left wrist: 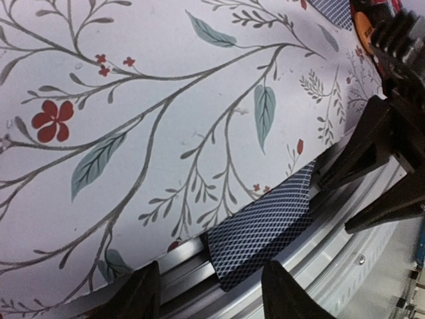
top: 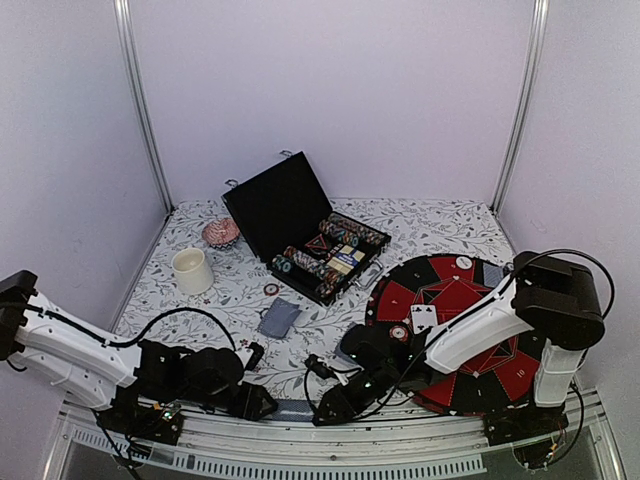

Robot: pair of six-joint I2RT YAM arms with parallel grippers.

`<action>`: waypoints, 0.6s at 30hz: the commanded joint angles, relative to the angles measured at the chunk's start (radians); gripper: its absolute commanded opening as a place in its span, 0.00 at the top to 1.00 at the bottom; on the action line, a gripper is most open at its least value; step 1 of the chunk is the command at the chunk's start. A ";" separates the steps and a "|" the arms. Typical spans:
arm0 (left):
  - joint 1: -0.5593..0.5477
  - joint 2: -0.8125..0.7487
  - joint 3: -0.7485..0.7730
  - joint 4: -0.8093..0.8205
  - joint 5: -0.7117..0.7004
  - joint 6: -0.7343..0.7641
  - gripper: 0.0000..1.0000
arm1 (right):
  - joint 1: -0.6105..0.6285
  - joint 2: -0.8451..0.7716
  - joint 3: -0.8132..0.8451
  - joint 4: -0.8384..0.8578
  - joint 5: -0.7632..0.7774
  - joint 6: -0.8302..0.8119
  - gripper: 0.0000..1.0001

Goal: Distribute texas hold em gaming equipment
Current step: Pick up the poker card from the corner of the board.

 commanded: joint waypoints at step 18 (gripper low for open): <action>-0.011 0.089 -0.094 0.375 0.063 0.120 0.80 | 0.001 0.129 0.171 -0.048 0.055 -0.113 0.64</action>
